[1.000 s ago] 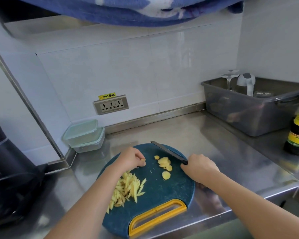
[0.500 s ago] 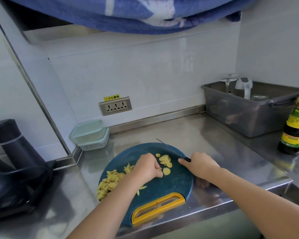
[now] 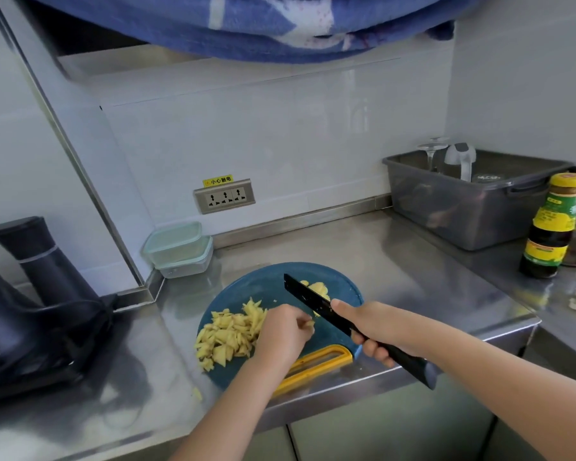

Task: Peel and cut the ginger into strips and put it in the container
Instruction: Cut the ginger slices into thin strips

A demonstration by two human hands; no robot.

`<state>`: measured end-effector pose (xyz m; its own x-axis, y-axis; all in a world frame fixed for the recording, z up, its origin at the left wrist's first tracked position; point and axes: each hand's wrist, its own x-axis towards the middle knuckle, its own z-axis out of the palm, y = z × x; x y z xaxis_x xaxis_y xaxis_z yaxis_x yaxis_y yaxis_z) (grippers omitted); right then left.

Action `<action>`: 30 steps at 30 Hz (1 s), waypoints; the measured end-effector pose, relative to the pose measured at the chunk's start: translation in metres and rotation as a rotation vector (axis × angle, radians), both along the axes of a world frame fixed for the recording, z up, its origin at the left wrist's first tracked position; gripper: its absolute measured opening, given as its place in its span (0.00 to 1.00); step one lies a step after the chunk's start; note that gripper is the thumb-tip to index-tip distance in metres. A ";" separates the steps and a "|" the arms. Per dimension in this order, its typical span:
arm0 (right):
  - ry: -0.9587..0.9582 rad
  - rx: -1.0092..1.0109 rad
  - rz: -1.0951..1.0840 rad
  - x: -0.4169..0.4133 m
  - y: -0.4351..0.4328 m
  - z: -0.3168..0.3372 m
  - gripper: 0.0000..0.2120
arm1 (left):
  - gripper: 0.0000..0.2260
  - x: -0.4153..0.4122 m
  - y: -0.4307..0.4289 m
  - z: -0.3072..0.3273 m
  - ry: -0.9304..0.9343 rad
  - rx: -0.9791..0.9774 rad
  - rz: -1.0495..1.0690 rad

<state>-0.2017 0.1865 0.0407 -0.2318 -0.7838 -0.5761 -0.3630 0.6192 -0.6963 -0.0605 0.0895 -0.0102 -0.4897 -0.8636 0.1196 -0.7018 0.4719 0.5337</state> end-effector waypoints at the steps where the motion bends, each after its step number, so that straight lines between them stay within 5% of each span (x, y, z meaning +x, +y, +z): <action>1: 0.011 0.011 0.002 0.003 0.000 -0.001 0.28 | 0.11 0.001 0.002 -0.001 0.021 -0.012 0.008; 8: 0.076 0.048 -0.002 0.020 -0.003 -0.004 0.28 | 0.14 0.007 0.007 -0.002 0.146 -0.013 -0.021; 21: 0.155 0.071 0.025 0.026 -0.012 -0.009 0.30 | 0.03 0.007 0.013 -0.017 0.309 -0.169 0.013; 30: 0.081 0.097 0.009 0.023 -0.014 -0.008 0.29 | 0.05 0.017 0.007 -0.024 0.272 -0.230 -0.117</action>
<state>-0.1787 0.1722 0.0326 -0.2735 -0.7278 -0.6289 -0.4217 0.6784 -0.6016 -0.0438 0.0970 -0.0343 -0.5072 -0.7393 0.4430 -0.4832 0.6695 0.5641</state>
